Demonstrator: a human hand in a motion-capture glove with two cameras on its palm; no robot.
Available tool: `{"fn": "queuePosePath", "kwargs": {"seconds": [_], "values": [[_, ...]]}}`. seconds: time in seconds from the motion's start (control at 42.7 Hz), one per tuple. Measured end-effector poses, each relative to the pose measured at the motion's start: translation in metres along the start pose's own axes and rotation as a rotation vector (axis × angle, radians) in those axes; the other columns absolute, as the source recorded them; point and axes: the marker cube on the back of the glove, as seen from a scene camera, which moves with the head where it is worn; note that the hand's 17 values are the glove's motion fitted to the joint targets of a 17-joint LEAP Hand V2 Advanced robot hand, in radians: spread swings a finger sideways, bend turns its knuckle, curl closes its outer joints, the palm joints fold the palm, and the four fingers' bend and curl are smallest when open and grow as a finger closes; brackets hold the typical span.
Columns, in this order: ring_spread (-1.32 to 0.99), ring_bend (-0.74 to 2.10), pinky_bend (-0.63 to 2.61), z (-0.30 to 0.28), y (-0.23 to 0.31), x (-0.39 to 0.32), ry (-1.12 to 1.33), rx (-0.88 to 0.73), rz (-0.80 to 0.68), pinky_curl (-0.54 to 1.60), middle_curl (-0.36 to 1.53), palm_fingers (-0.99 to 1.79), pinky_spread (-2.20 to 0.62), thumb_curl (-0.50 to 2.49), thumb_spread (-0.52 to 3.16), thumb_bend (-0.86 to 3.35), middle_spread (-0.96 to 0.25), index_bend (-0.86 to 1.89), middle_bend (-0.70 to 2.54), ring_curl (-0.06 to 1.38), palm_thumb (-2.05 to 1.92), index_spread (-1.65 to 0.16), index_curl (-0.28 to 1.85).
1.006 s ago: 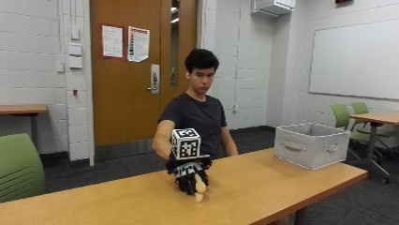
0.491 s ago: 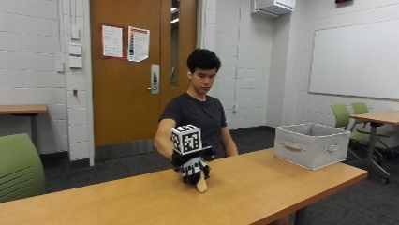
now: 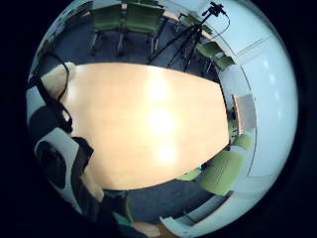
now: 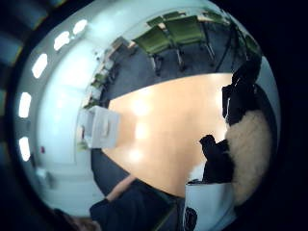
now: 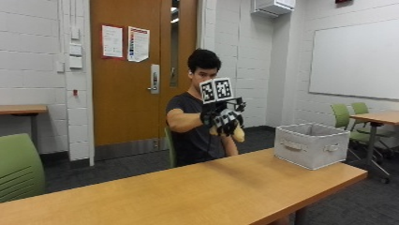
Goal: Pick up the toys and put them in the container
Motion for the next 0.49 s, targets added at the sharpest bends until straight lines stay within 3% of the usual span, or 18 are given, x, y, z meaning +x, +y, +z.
{"fn": "queuePosePath", "kwargs": {"seconds": [0.281,0.491], "values": [[-0.43,1.11,0.99,-0.061,-0.056,-0.128,0.014,0.055,-0.158,0.43,0.72,1.12,-0.44,0.76,0.32,0.22,-0.4,0.75,0.83,0.55,0.63,-0.28,0.56],[-0.43,1.12,1.0,-0.089,-0.068,-0.266,-0.079,0.082,-0.33,0.44,0.74,1.1,-0.44,0.82,0.26,0.23,-0.41,0.74,0.81,0.55,0.62,-0.27,0.61]]}}
